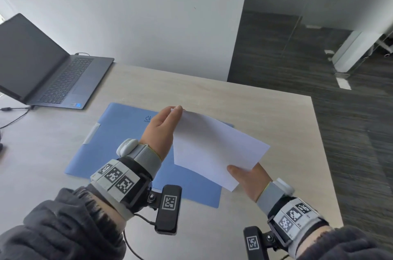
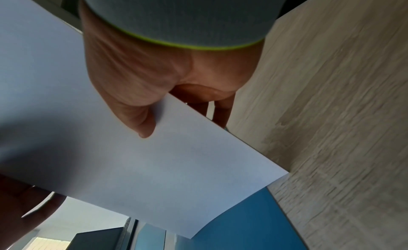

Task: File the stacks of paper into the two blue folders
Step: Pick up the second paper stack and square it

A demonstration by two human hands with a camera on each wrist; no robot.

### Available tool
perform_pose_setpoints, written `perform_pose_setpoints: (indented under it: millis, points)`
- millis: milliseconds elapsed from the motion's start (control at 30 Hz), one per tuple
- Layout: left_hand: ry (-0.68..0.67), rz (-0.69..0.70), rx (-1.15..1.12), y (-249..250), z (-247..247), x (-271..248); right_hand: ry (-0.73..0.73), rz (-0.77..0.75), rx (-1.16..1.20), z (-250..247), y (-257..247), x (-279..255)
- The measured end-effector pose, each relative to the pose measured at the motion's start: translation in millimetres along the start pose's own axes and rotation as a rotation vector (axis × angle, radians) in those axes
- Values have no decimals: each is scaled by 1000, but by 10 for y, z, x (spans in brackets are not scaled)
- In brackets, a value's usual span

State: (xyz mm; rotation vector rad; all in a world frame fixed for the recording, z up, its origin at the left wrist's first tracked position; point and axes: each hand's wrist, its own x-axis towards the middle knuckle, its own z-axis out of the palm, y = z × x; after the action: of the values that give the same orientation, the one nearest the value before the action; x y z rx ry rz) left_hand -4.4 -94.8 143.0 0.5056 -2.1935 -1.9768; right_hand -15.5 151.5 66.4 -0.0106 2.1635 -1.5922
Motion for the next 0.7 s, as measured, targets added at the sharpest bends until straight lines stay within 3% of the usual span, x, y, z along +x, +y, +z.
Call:
perform_pose_setpoints:
  millis: [133, 333, 467, 700]
  points:
    - [58, -29, -14, 14, 18, 0, -26, -30, -20, -17, -2, -12]
    - [-9, 40, 44, -14, 42, -84, -9, -10, -57, -53, 90, 39]
    - [-90, -12, -28, -222, -71, -113, -3, -8, -52, -60, 74, 95]
    - [-76, -100, -27, -527, -378, -95, -67, 63, 27, 151, 1, 216]
